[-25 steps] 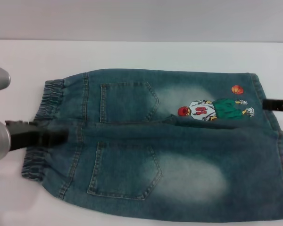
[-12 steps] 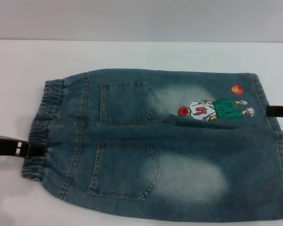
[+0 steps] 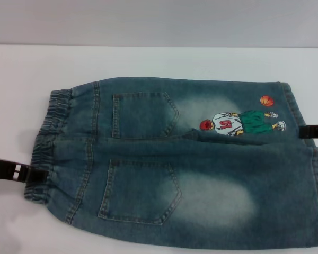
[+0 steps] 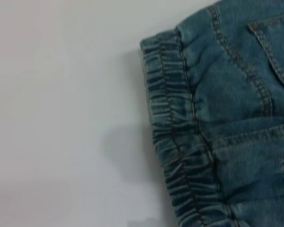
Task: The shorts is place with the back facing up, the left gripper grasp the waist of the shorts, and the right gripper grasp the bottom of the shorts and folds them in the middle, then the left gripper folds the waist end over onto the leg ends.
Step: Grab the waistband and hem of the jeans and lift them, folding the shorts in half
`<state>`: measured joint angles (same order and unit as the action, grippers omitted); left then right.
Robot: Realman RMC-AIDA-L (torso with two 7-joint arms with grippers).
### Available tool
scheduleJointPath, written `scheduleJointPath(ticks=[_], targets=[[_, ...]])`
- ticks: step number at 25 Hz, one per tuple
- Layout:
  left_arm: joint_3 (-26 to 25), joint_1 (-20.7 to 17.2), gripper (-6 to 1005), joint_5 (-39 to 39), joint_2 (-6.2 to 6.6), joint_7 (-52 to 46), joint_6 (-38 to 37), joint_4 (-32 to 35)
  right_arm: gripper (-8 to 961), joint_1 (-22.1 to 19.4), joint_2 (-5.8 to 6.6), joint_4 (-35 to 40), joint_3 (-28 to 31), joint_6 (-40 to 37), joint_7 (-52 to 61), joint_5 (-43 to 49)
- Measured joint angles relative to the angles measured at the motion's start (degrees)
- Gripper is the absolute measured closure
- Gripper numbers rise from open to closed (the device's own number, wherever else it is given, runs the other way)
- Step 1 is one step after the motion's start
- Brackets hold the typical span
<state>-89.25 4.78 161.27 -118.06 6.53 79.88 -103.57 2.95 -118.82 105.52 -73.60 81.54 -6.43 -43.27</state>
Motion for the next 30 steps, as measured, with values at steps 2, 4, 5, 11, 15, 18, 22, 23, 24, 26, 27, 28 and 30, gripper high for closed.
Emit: scheduleJointPath(ticks=[2, 4, 5, 11, 15, 18, 22, 23, 24, 26, 27, 28, 30], targets=[[0.3, 0.1, 201, 0.0, 0.03, -0.1, 0.0, 0.8, 236, 0.3, -0.01, -0.2, -0.5, -0.2, -0.2, 0.1], [0.4, 0.1, 201, 0.0, -0.02, -0.2, 0.0, 0.9, 236, 0.5, 0.0, -0.2, -0.8, -0.3, -0.3, 0.1], [0.4, 0.1, 201, 0.0, -0.02, -0.2, 0.0, 0.9, 236, 0.6, 0.04, -0.2, -0.8, -0.3, -0.4, 0.1], [1.8, 0.9, 202, -0.3, -0.08, -1.6, 0.9, 1.3, 236, 1.0, 0.17, -0.3, 0.4, -0.4, -1.7, 0.1], [2.6, 1.9, 202, -0.4, -0.09, -2.4, 1.9, 1.5, 236, 1.5, 0.17, -0.6, 0.8, -0.5, -2.6, 0.2], [3.2, 2.3, 202, -0.2, -0.07, -3.1, 2.4, 2.3, 236, 1.6, 0.2, -0.9, 0.9, -0.6, -3.2, 0.2], [3.7, 2.8, 202, -0.1, -0.12, -4.0, 2.7, 3.3, 236, 1.7, 0.2, -1.7, 1.2, -0.6, -3.9, 0.2], [4.0, 2.8, 202, 0.0, -0.08, -4.3, 2.8, 3.4, 236, 1.8, 0.19, -1.9, 1.3, -0.6, -4.1, 0.2], [4.2, 2.9, 202, 0.0, -0.06, -4.6, 2.9, 3.5, 236, 1.8, 0.19, -2.1, 1.3, -0.6, -4.3, 0.2], [4.2, 3.0, 202, 0.1, -0.03, -4.8, 3.0, 3.6, 236, 2.0, 0.17, -2.5, 1.4, -0.6, -4.7, 0.2], [4.2, 3.0, 203, 0.1, -0.03, -4.8, 3.0, 3.6, 236, 2.1, 0.17, -2.8, 1.4, -0.6, -5.0, 0.2], [4.2, 3.0, 203, 0.1, -0.03, -4.8, 3.0, 3.6, 236, 2.2, 0.16, -3.0, 1.5, -0.6, -5.1, 0.2], [4.7, 3.0, 203, 0.2, -0.04, -5.7, 3.2, 3.9, 236, 2.3, 0.16, -3.3, 1.5, -0.6, -5.5, 0.2]])
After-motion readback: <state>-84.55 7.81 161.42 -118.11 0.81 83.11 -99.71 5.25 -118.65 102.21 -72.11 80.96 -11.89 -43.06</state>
